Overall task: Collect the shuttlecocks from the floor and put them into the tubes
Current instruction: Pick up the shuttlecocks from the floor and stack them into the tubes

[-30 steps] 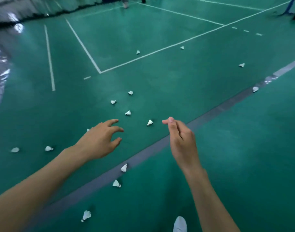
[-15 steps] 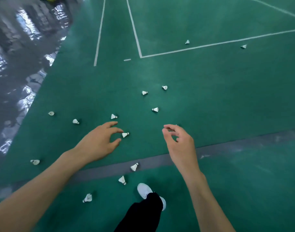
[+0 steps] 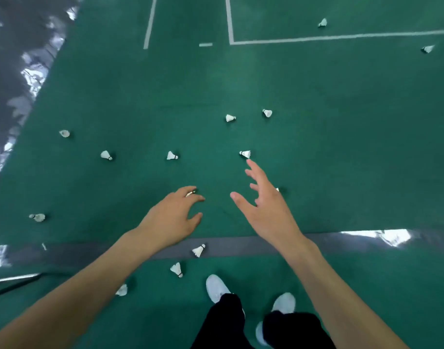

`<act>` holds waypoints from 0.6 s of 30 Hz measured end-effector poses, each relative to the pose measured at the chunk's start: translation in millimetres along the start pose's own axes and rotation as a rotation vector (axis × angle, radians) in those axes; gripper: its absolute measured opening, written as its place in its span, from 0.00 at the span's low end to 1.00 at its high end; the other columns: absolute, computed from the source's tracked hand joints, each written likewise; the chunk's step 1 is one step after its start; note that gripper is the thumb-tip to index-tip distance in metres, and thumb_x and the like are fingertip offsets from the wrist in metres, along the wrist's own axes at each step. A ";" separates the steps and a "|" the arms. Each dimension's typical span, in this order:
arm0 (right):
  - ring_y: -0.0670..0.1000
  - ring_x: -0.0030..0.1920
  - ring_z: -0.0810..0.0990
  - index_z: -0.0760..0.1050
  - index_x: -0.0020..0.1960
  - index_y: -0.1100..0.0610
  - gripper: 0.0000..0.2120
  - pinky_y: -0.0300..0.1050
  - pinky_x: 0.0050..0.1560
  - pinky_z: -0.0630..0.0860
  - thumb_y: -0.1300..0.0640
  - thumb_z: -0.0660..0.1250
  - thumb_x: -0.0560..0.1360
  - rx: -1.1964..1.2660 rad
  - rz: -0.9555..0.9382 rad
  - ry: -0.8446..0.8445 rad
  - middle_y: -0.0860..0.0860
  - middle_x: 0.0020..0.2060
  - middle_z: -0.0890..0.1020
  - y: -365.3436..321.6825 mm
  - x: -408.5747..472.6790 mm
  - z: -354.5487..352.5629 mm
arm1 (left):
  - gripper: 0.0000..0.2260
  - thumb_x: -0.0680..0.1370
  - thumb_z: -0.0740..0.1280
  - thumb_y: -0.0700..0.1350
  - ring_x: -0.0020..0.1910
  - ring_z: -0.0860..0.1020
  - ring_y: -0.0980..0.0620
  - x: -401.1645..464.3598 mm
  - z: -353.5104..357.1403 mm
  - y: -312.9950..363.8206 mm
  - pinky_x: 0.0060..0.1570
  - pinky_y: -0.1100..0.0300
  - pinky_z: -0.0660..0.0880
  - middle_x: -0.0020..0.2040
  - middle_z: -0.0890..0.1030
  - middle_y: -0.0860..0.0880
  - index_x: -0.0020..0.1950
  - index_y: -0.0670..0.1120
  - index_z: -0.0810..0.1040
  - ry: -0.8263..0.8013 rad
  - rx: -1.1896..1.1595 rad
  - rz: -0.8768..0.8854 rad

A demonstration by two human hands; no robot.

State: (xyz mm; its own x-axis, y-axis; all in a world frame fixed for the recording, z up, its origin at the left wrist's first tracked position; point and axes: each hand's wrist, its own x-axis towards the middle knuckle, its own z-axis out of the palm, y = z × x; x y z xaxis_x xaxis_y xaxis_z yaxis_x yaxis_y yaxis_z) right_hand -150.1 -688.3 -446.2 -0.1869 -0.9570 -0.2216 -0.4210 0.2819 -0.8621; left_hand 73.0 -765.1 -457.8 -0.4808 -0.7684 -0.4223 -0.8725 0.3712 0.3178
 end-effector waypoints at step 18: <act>0.53 0.61 0.81 0.66 0.76 0.47 0.26 0.46 0.59 0.76 0.49 0.66 0.79 -0.587 0.062 -0.932 0.51 0.66 0.80 632.1 286.4 397.6 | 0.20 0.77 0.63 0.39 0.43 0.83 0.49 277.0 664.7 -237.1 0.33 0.62 0.72 0.53 0.81 0.52 0.66 0.57 0.75 0.010 -1.104 -1.174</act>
State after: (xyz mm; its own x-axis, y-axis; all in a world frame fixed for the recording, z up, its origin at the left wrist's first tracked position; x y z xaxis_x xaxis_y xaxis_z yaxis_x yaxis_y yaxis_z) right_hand -116.8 -811.2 -1235.8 0.4167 -0.5464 -0.7266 -0.8362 0.0831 -0.5421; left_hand 88.5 -719.5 -1214.4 0.3787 -0.3485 -0.8574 -0.2522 -0.9302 0.2668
